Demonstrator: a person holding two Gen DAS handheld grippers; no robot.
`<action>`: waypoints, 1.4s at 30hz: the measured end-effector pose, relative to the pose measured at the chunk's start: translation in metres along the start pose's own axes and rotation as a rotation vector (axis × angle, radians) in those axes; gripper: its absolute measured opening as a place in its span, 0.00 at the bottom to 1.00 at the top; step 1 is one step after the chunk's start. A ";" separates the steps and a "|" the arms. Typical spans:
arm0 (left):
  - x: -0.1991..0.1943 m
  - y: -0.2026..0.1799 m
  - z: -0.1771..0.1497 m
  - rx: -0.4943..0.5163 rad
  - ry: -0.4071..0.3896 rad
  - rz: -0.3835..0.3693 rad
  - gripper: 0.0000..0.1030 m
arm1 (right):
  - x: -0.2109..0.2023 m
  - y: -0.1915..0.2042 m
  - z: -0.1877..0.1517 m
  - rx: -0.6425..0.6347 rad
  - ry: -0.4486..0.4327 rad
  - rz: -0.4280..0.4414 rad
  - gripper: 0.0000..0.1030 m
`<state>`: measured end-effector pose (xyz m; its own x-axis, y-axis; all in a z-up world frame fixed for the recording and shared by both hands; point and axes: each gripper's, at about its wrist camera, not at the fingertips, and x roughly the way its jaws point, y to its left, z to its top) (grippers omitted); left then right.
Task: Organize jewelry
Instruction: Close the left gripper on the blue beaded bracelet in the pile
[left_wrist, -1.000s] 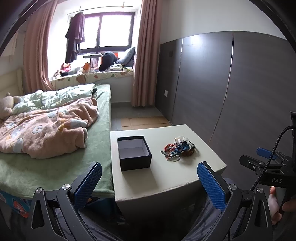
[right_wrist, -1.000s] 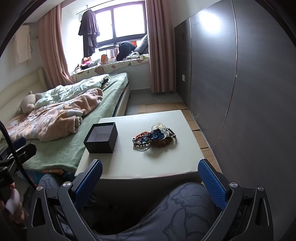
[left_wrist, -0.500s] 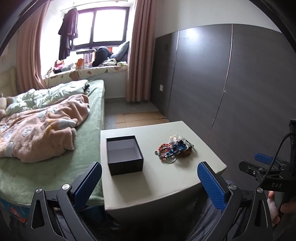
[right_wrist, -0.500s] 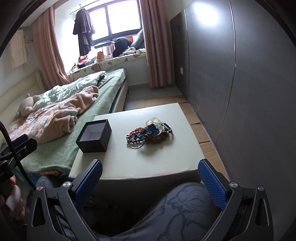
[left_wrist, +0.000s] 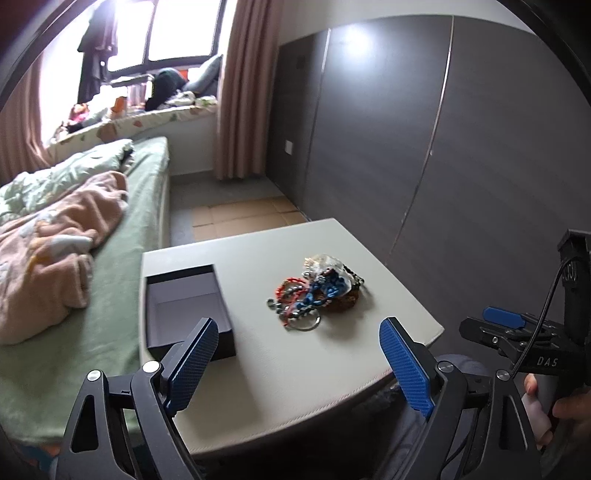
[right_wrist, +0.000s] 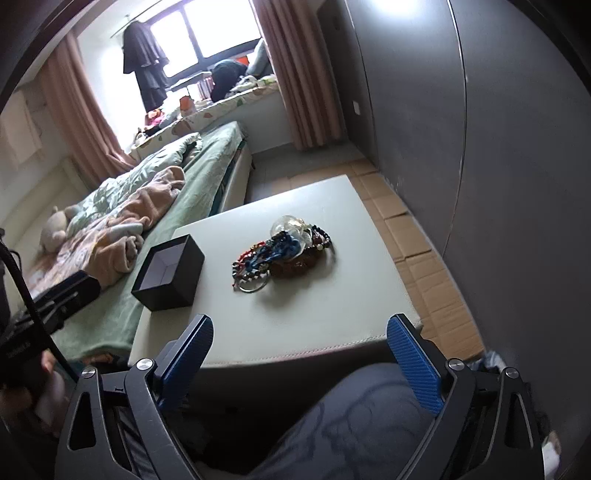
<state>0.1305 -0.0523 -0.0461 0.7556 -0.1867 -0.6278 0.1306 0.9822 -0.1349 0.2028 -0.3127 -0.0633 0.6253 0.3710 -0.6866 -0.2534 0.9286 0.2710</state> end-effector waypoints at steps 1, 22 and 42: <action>0.009 -0.002 0.002 0.006 0.014 -0.007 0.85 | 0.004 -0.003 0.002 0.011 0.006 0.006 0.92; 0.154 -0.030 0.029 0.224 0.267 -0.168 0.61 | 0.084 -0.056 0.050 0.258 0.091 0.059 0.81; 0.169 -0.004 0.039 0.219 0.320 -0.238 0.08 | 0.121 -0.053 0.059 0.305 0.171 0.153 0.81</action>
<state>0.2830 -0.0869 -0.1221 0.4566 -0.3705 -0.8088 0.4350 0.8861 -0.1603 0.3357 -0.3168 -0.1212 0.4589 0.5232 -0.7181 -0.0872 0.8308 0.5496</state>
